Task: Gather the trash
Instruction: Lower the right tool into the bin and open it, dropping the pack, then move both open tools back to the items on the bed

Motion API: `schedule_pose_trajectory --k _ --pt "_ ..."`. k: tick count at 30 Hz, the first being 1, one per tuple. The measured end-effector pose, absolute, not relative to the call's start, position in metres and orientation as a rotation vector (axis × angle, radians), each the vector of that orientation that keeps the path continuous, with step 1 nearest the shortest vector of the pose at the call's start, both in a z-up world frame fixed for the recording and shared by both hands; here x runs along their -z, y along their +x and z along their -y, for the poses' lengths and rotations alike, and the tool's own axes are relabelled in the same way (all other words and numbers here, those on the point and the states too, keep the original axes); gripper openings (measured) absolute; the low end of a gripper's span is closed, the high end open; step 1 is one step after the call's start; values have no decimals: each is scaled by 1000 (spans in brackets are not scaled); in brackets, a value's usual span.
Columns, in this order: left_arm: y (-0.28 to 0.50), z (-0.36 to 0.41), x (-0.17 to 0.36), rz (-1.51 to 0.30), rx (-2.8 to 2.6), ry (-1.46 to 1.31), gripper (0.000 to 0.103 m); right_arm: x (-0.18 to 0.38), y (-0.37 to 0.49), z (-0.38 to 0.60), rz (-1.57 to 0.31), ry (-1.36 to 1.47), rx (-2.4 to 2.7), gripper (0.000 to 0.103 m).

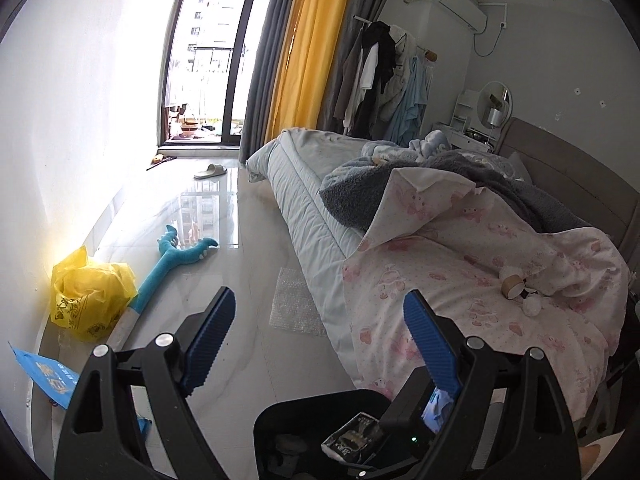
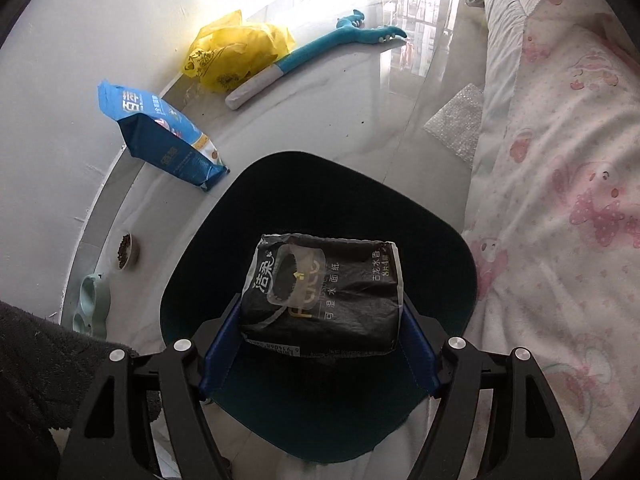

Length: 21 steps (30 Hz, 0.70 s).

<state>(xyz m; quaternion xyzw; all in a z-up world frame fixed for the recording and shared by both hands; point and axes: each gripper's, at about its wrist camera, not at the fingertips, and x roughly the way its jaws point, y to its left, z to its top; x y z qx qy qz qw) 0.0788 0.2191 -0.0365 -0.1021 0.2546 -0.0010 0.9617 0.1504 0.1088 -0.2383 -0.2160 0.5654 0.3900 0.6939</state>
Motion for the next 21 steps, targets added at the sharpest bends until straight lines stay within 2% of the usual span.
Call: schedule_pose_trajectory --k 6,12,21 --pt "77 -215 29 -484 4 -197 88 236 145 -106 -1266 -495 -859 85" --pt "79 -209 24 -463 23 -195 88 219 144 -97 -1217 -454 -882 86" --pt "81 -194 10 -402 49 -205 95 176 144 -78 -1081 -402 -922 90"
